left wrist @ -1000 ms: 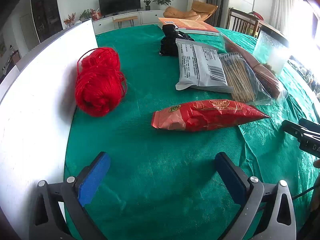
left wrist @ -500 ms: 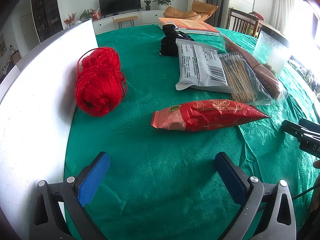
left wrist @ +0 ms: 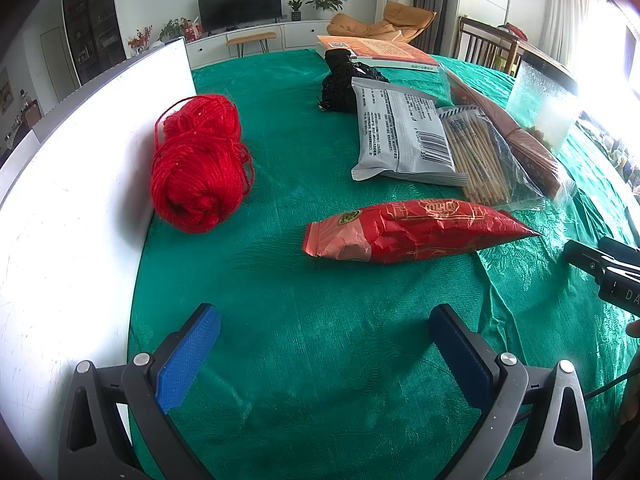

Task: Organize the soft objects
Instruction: 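Grasp the pink tied bundle of packets with right gripper and lift it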

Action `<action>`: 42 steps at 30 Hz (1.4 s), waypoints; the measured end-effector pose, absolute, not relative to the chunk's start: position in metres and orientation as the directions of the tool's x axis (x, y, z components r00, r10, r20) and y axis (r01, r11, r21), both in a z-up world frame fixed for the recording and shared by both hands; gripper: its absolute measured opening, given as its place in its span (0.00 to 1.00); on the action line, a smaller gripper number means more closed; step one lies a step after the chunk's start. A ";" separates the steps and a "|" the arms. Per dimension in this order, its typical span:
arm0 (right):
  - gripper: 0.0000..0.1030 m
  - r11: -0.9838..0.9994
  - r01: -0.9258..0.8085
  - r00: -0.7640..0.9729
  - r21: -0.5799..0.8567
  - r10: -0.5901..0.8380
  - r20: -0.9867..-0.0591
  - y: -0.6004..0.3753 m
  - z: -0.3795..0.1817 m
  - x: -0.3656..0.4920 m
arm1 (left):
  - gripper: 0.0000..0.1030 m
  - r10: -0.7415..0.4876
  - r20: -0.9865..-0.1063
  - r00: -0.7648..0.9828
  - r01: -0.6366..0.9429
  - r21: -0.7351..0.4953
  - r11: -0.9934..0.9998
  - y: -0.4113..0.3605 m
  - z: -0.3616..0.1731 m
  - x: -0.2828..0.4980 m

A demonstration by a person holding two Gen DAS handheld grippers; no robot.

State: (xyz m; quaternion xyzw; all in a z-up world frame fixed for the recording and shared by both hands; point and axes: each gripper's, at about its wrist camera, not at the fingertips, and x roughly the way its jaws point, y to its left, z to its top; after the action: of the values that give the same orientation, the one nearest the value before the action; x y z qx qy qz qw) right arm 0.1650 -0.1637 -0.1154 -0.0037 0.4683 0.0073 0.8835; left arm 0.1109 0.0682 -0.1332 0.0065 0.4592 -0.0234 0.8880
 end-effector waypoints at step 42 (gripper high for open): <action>0.31 0.951 -0.183 0.450 0.249 0.306 -0.839 -0.146 -0.095 0.260 | 1.00 -0.035 -0.815 0.578 0.046 -0.011 0.999 0.068 -0.133 0.111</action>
State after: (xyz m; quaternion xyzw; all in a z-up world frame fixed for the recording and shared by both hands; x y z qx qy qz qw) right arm 0.2603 -0.1464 -0.0954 0.0610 0.5041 0.1440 0.8494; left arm 0.1109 0.0679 -0.1332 0.0058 0.4588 -0.0226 0.8883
